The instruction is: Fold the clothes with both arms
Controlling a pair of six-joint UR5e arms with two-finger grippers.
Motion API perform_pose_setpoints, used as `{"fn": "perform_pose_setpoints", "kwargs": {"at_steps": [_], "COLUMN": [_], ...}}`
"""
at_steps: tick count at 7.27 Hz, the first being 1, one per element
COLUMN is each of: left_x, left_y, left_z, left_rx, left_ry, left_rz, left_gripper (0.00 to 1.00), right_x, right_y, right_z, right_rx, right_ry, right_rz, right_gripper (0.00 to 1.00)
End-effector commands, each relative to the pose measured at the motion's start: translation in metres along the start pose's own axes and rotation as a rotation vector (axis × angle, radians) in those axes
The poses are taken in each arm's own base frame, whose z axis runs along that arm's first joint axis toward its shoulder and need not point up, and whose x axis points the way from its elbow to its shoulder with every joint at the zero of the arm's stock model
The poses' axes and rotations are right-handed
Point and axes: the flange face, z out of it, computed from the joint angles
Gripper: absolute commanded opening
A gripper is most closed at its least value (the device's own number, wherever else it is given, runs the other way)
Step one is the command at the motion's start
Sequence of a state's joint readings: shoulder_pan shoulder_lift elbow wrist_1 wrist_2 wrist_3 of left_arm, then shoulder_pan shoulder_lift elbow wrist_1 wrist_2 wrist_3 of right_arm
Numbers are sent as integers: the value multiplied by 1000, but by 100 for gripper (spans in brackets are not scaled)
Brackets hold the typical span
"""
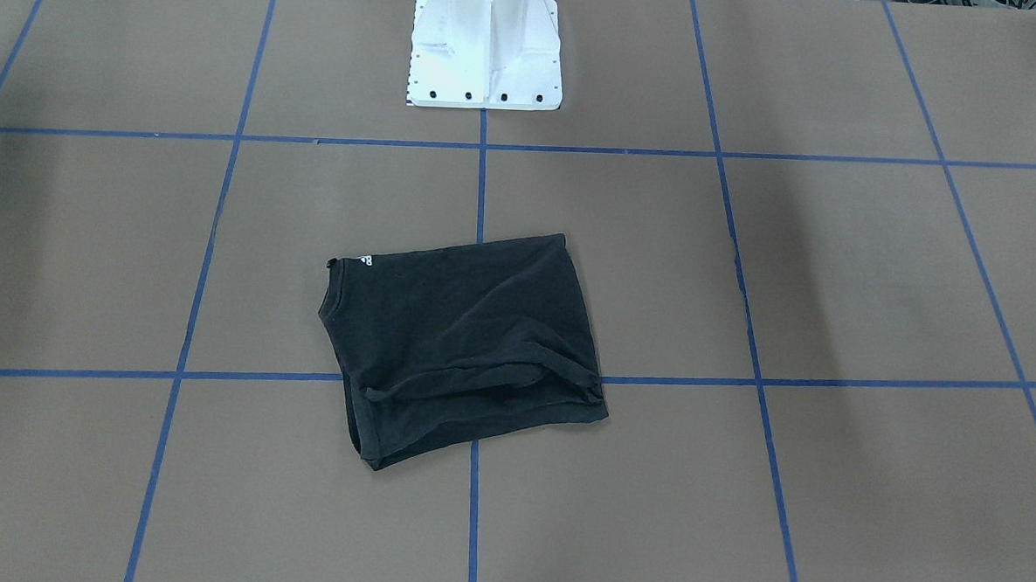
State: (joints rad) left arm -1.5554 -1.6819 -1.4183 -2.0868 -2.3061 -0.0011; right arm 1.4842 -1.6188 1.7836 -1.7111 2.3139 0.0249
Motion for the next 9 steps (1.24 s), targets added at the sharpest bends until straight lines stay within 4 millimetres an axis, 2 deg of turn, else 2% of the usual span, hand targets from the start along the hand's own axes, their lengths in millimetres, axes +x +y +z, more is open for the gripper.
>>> {"fn": "perform_pose_setpoints", "kwargs": {"at_steps": [1,2,6,7,8,9], "left_x": [5,9,20,26,23,25], "left_y": [-6,-5,-5,-3,21,23], "left_z": [-23,-28,-38,-43,-38,-39], "left_rx": [-44,-52,-29,-19,-36,-27], "left_ry": [-9,-8,6,8,8,10], "left_rz": [-57,-65,-43,-30,-57,-48], "left_gripper": [100,100,100,100,100,100], "right_x": [-7,-7,-13,-12,-15,-9], "right_y": [9,7,-2,4,-4,-10], "right_z": [-12,-11,-13,-14,-17,-9], "right_rx": [-9,-8,-1,3,12,-3], "right_ry": [7,1,-36,-38,-29,-39], "right_rz": [0,-1,-10,-5,-6,10], "right_gripper": [0,99,100,100,100,100]}}
